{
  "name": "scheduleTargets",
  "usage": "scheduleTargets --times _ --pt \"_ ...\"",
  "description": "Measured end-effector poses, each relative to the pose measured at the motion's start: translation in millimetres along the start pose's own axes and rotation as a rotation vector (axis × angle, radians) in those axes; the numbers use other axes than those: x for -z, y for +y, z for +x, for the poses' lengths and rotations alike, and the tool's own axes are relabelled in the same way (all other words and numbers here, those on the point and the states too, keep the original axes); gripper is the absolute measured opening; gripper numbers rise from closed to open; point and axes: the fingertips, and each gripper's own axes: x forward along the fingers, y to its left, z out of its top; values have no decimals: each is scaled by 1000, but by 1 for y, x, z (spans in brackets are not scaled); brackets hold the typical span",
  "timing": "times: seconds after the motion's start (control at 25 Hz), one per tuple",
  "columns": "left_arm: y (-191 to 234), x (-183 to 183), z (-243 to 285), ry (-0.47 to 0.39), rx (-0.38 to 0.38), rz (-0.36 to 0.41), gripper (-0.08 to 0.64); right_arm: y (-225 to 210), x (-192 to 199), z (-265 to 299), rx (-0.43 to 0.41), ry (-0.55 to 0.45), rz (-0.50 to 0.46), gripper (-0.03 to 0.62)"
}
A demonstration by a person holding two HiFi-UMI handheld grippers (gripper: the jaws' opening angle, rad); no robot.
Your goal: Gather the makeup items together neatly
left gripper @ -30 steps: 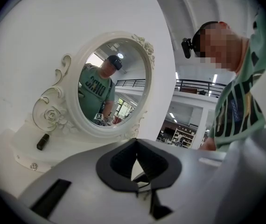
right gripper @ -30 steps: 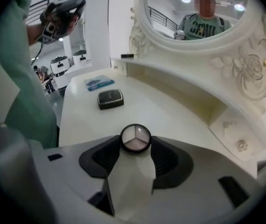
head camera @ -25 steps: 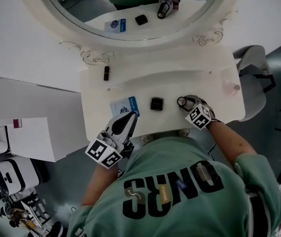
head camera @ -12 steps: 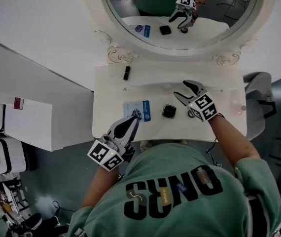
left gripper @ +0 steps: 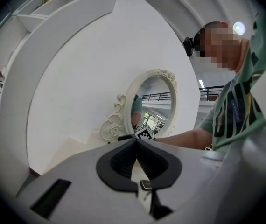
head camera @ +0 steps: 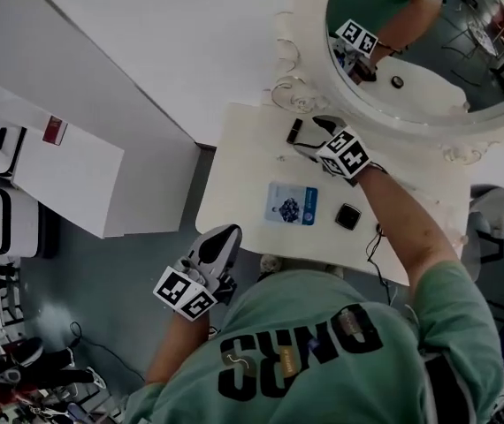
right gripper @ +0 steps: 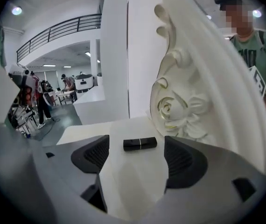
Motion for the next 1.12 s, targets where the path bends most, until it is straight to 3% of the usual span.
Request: scheduleTargets --times 0.28,0.6,0.76,0.88,1.12 --pt "45 -2 -44 -15 -82 -27 8 -12 12 53 6 111 -53 377" --pt "51 0 -41 2 -75 -42 8 -7 15 53 -71 110 -23 336" --pt "33 -1 -17 18 -13 -18 8 -1 7 -4 -54 8 -18 333" --pt "9 2 13 43 69 -4 8 -2 26 -75 -2 -47 28 331" --pt "-63 23 94 115 260 3 8 1 158 -218 159 21 153 330"
